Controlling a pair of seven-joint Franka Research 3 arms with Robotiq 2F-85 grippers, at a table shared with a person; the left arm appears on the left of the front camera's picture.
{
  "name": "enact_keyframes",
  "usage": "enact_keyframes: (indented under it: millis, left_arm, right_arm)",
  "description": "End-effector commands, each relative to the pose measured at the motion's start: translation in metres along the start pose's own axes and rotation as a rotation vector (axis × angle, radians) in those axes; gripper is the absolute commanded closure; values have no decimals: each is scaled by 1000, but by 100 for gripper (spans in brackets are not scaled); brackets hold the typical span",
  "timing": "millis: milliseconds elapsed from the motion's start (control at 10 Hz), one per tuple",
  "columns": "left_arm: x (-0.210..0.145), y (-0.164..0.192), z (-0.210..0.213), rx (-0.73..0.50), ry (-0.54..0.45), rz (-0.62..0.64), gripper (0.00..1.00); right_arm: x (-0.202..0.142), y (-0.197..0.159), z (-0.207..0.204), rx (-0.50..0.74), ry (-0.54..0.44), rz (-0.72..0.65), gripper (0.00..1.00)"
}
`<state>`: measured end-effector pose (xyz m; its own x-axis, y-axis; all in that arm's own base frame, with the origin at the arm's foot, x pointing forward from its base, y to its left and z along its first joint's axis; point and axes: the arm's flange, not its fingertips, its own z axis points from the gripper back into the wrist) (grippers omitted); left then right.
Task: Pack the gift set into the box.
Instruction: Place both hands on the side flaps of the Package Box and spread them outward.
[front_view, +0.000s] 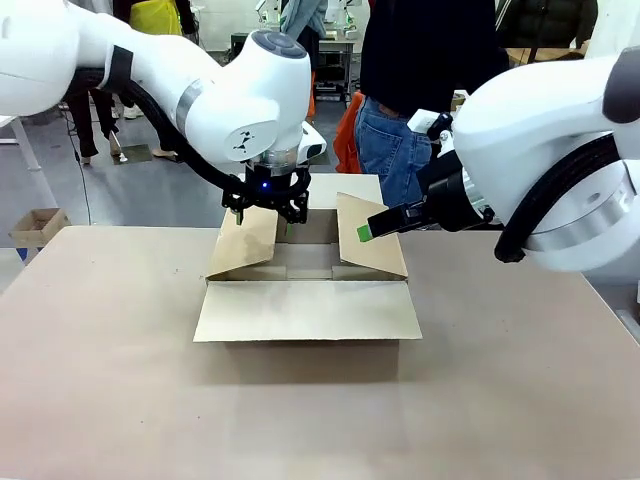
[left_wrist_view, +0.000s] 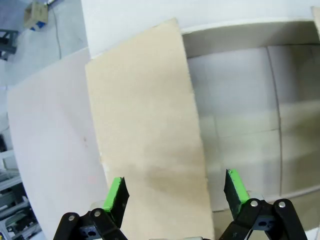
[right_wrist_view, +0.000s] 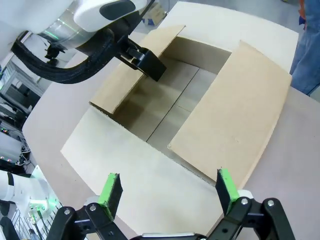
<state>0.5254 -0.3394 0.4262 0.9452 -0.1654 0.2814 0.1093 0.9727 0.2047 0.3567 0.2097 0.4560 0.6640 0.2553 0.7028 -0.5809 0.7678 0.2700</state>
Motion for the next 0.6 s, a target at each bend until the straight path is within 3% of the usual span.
enact_keyframes:
  millis: [0,500]
  left_arm:
    - [-6,-1,-3,37,-15,29,0]
    - [-6,10,2,140,31,66,0]
  right_arm:
    - [3,3,2,-19,-9,-12,0]
    - [3,3,2,-19,-9,-12,0]
